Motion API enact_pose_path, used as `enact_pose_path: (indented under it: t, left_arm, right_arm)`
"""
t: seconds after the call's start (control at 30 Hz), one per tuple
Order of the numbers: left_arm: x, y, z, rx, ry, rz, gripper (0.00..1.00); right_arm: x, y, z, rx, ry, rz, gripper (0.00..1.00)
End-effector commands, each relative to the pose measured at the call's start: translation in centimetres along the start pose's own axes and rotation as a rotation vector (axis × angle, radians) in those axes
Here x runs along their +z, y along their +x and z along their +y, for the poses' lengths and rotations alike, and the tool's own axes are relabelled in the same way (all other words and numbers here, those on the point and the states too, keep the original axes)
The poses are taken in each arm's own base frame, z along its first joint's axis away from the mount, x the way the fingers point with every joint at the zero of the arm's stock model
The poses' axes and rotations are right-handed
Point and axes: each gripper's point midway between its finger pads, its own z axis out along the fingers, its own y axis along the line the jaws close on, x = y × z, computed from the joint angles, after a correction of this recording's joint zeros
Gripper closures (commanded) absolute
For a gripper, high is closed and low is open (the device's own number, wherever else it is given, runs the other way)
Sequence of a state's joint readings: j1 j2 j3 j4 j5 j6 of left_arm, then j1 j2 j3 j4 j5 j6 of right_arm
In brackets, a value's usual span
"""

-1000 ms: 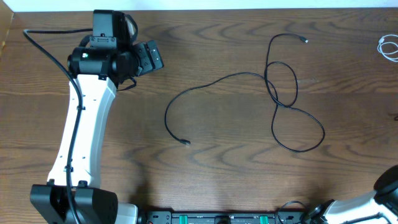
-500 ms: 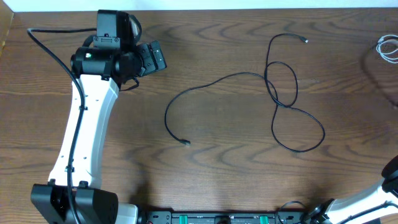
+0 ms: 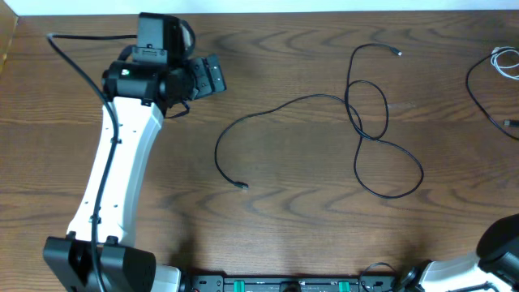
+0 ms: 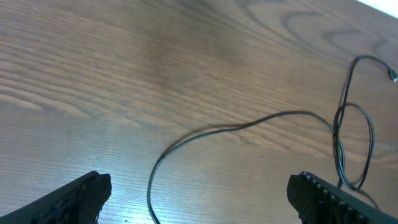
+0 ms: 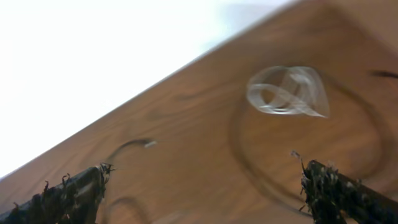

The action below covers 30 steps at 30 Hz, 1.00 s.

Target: Untangle cables

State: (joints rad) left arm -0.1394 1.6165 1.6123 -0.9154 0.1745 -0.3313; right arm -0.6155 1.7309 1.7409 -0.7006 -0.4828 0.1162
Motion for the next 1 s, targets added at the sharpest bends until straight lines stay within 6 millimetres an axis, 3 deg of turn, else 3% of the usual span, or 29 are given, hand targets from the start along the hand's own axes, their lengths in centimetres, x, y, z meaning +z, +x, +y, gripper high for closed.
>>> enact_pose_path:
  t: [0.0, 0.2, 0.37, 0.5, 0.67, 0.97]
  left_arm:
    - [2.0, 1.2, -0.3, 0.039, -0.011, 0.052, 0.04]
    - [3.5, 2.4, -0.8, 0.065, -0.024, 0.083, 0.04]
    - [3.6, 1.0, 1.8, 0.052, -0.139, 0.025, 0.04]
    - [3.5, 0.3, 2.7, 0.028, -0.148, 0.011, 0.04]
    - [3.4, 0.5, 3.0, 0.024, -0.154, 0.020, 0.04]
    - [3.4, 0.6, 3.0, 0.024, -0.155, 0.024, 0.04]
  right_arm:
    - [1.0, 2.4, 6.6, -0.115, -0.170, 0.088, 0.00]
    - [3.5, 8.8, 13.1, -0.181, -0.268, 0.297, 0.03]
    - [5.8, 14.1, 16.3, -0.306, -0.269, 0.443, 0.14]
    - [7.7, 18.1, 17.6, -0.396, -0.209, 0.540, 0.21]
    - [9.7, 21.9, 19.3, -0.482, -0.182, 0.612, 0.38]
    - [12.8, 28.9, 18.7, -0.593, -0.075, 0.778, 0.56]
